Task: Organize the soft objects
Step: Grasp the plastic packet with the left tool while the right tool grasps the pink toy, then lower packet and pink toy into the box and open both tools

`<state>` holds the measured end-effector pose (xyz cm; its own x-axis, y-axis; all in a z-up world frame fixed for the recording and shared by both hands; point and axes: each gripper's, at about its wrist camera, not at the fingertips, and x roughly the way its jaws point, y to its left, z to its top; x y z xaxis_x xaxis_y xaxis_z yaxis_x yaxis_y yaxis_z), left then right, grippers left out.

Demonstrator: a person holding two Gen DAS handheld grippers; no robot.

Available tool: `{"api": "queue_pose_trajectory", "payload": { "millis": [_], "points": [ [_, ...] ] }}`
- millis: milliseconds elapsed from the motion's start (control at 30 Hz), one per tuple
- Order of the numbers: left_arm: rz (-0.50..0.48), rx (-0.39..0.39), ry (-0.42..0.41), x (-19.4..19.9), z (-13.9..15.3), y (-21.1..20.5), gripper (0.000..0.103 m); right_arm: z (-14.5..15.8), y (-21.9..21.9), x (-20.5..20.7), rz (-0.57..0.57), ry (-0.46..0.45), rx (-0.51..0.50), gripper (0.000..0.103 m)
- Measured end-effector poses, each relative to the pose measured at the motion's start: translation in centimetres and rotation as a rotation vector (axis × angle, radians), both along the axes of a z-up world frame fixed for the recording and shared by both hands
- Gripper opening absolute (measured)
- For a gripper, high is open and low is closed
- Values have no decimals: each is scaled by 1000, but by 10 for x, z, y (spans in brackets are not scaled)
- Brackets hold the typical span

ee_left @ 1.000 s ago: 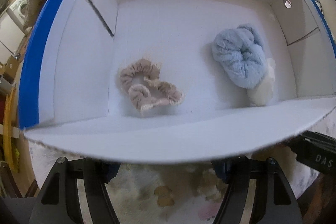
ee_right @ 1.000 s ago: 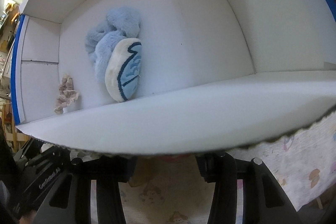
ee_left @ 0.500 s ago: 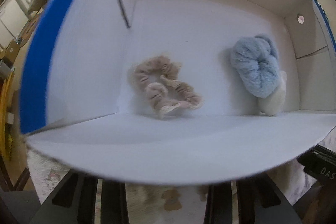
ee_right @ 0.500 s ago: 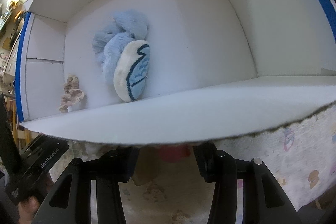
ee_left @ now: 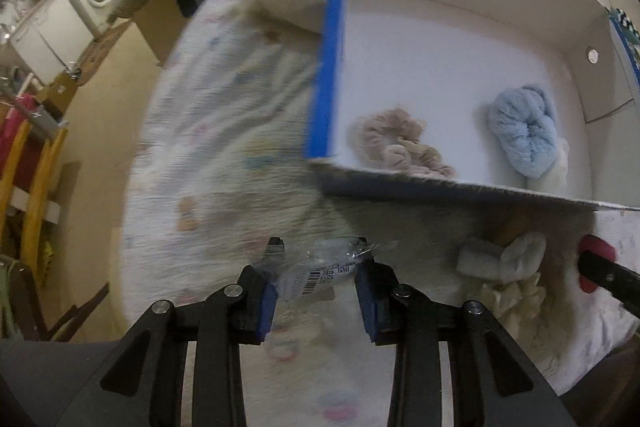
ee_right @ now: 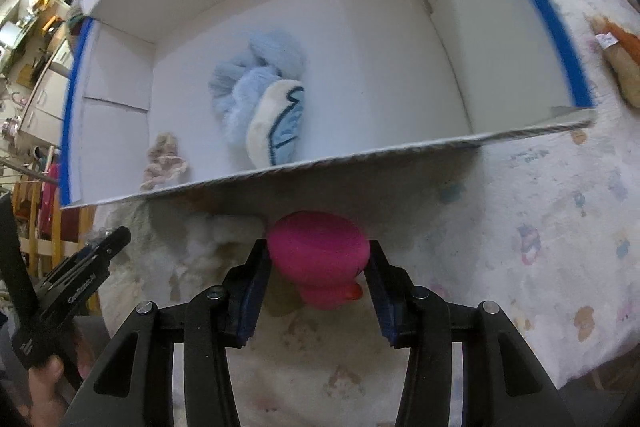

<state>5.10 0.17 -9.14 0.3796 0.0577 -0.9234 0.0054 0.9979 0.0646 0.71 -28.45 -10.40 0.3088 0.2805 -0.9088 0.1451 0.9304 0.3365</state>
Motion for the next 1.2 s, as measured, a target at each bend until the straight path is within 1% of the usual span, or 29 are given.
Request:
{"api": "queue_pose_trajectory", "payload": {
  "millis": [67,133,200,233,300,400,500,567,600,700,867,967,1200],
  "points": [
    [12,12,-14,-11,6,2,31,11,3,-6,10,-27,-12,50],
    [27,16,-21,-26,18,4,31,22,6,-14,35,-69,-70,50],
    [42,15,-28,-27,24,6,31,31,11,-21,58,-104,-111,50],
    [58,7,-30,-26,27,6,31,34,13,-25,67,-118,-113,50],
    [84,-6,-35,-41,31,9,31,41,16,-31,83,-150,-125,50],
    [96,-8,-77,-54,52,4,31,51,21,-39,99,-200,-127,50],
    [103,-10,-118,-69,74,2,31,66,24,-46,84,-268,-138,50],
    [104,-2,-136,-66,78,4,31,75,23,-47,68,-315,-135,50],
    [101,14,-142,-67,82,4,31,80,22,-49,60,-340,-135,50],
    [103,30,-150,-57,83,11,31,96,18,-49,36,-416,-131,50],
    [129,23,-173,-48,96,17,31,119,12,-48,-5,-522,-157,50],
    [142,24,-196,-41,103,18,31,130,8,-45,-25,-558,-162,50],
    [129,15,-227,-23,121,5,31,149,3,-26,-37,-584,-124,50]
  ]
}}
